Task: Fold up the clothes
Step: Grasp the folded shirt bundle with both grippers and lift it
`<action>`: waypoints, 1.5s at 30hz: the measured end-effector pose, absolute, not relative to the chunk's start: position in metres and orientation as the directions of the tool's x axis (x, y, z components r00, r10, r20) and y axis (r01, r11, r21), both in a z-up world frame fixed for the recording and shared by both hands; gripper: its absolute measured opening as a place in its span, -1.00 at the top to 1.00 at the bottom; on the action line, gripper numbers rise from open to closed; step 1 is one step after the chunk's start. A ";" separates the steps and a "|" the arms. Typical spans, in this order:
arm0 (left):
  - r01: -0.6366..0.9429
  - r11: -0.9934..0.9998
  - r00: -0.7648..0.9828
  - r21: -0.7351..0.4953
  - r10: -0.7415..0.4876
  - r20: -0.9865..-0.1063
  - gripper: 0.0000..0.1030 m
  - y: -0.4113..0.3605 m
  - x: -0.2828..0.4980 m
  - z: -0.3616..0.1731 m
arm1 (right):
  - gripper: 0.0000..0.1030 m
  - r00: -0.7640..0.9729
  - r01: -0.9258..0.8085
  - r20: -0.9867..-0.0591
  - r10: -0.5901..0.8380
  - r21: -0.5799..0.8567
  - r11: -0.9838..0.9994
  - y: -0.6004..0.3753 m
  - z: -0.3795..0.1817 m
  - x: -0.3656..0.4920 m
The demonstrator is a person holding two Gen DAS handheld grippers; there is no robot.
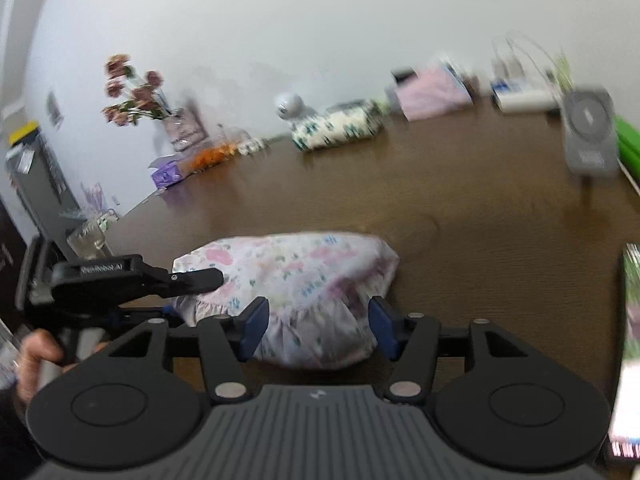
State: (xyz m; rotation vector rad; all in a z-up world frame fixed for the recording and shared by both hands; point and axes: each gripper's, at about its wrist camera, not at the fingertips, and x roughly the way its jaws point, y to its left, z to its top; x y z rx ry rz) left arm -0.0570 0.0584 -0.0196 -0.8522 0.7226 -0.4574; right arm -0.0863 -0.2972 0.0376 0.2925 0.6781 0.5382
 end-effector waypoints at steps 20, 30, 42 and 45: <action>0.205 0.739 0.684 -0.642 -0.577 -0.446 -0.55 0.070 -0.065 0.018 | -0.55 0.745 -0.203 -0.546 0.383 0.361 0.910 -0.266 0.031 -0.071; 0.233 0.812 0.634 -0.536 -0.544 -0.549 -0.54 0.044 -0.039 0.016 | -0.49 0.729 -0.199 -0.582 0.361 0.325 0.925 -0.257 0.024 -0.065; 0.288 0.815 0.609 -0.503 -0.561 -0.561 0.40 0.029 -0.052 0.010 | 0.06 0.727 -0.311 -0.572 0.380 0.219 0.925 -0.237 0.012 -0.083; 0.279 0.792 0.598 -0.544 -0.586 -0.547 0.57 0.030 -0.053 0.006 | 0.45 0.727 -0.332 -0.552 0.409 0.238 0.913 -0.237 0.010 -0.085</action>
